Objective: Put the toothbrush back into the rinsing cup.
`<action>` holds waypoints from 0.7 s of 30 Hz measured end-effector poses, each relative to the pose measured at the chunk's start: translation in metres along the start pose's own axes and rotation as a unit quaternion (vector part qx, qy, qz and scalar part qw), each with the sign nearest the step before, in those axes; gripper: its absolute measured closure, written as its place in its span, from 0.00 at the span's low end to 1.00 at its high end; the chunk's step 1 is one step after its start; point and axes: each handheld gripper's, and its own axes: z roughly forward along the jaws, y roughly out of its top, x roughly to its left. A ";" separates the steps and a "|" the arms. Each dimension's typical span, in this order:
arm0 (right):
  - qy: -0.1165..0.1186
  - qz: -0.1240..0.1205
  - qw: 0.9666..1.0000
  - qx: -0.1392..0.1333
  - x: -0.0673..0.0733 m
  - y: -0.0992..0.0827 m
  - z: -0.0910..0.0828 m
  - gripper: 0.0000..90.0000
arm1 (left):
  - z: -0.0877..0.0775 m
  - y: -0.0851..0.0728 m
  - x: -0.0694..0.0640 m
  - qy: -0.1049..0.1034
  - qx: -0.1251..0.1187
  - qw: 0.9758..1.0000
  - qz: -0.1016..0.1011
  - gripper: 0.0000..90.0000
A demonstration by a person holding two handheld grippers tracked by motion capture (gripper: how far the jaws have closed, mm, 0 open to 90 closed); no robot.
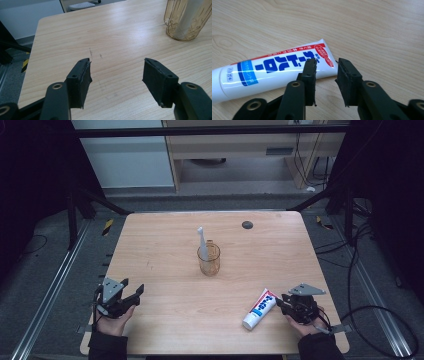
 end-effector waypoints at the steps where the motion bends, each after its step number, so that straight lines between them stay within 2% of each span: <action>1: -0.001 0.000 1.000 0.002 0.000 0.000 0.001 0.80 | 0.001 -0.001 0.001 0.002 0.002 1.000 0.002 0.43; 5: 0.002 0.003 1.000 0.012 0.000 -0.001 0.004 0.86 | 0.003 -0.005 0.005 0.009 0.011 1.000 0.008 0.44; 11: 0.001 -0.001 1.000 0.028 0.002 -0.001 0.009 0.93 | 0.008 -0.009 0.010 0.007 0.020 1.000 0.001 0.45; 16: 0.002 0.004 0.999 0.039 0.002 0.000 0.013 0.95 | 0.010 -0.011 0.012 0.004 0.020 1.000 -0.001 0.45; 21: 0.006 -0.002 0.999 0.044 0.004 0.002 0.018 0.98 | 0.011 -0.012 0.014 0.002 0.021 1.000 -0.005 0.44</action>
